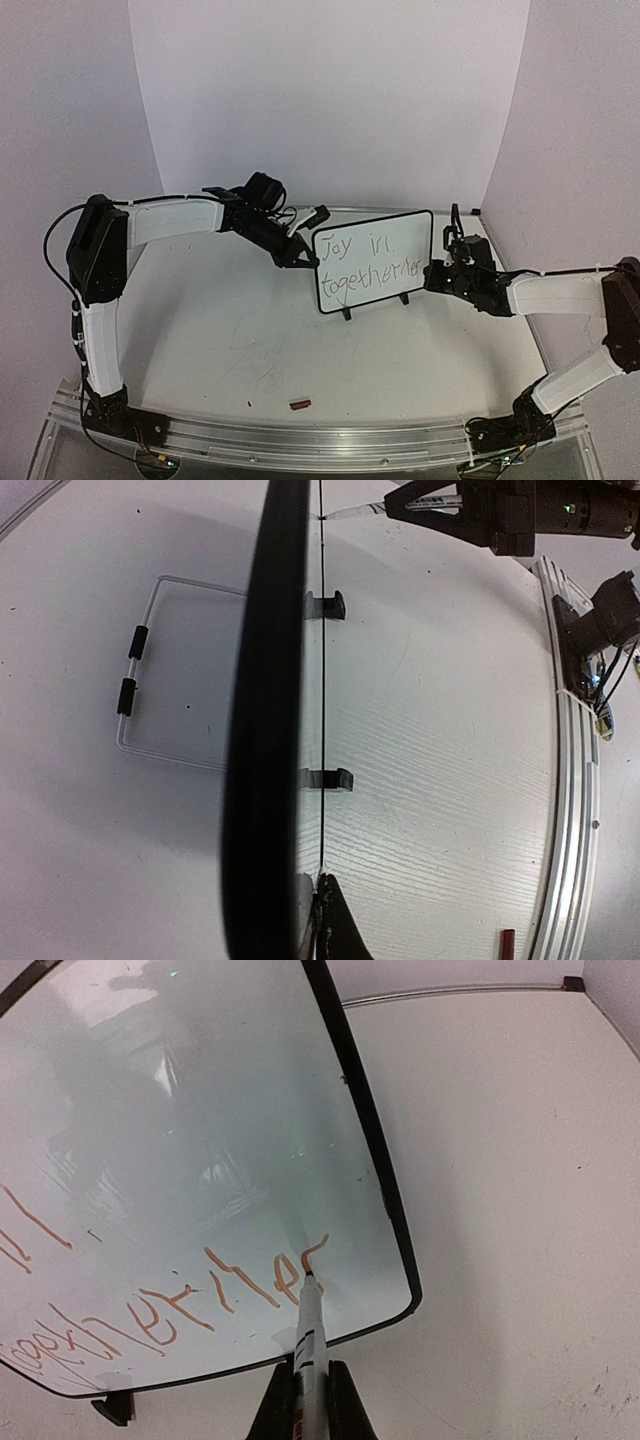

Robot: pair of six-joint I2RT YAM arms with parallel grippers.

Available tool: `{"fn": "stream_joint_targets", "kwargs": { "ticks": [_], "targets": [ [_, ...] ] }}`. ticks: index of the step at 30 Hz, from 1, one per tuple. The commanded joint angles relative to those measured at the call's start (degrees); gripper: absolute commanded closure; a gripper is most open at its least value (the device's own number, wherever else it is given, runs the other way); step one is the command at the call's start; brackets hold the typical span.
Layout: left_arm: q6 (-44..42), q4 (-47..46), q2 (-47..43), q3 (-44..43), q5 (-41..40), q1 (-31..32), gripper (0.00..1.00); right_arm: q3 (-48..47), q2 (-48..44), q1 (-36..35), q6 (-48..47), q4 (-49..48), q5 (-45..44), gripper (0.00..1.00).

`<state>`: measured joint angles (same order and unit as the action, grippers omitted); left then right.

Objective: Write a sentence on the whiteboard

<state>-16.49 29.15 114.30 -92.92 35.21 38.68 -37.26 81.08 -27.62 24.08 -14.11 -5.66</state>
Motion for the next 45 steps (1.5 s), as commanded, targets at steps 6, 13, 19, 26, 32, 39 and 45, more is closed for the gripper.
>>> {"fn": "stream_joint_targets", "kwargs": {
  "ticks": [6, 13, 19, 26, 32, 39, 45],
  "targets": [
    [-1.36, 0.49, -2.69, 0.39, -2.17, -0.09, 1.00, -0.48, 0.59, 0.29, 1.61, -1.96, -4.09, 1.00],
    [-1.43, 0.52, -2.65, 0.41, -2.13, -0.09, 1.00, -0.13, 1.40, 0.27, 2.06, -1.36, -4.47, 1.00],
    [-1.39, 0.50, -2.68, 0.30, -2.07, -0.09, 1.00, 0.25, 1.93, 0.30, 2.27, -1.33, -3.75, 1.00],
    [-1.33, 0.55, -2.68, 0.34, -2.01, -0.05, 1.00, -0.10, 2.81, 0.27, 2.28, -1.27, -2.18, 1.00],
    [-1.31, 0.54, -2.83, 0.33, -2.02, -0.08, 1.00, 0.07, 1.14, 0.27, 1.61, -1.31, 0.01, 1.00],
    [-1.32, 0.54, -3.00, 0.44, -2.08, 0.00, 1.00, 1.49, -6.41, 0.33, 2.28, 1.80, 1.15, 1.00],
    [-1.34, 0.52, -3.02, 0.38, -2.08, 0.00, 1.00, 1.90, -11.24, 0.28, 0.97, 4.86, -2.29, 1.00]
  ]
}}
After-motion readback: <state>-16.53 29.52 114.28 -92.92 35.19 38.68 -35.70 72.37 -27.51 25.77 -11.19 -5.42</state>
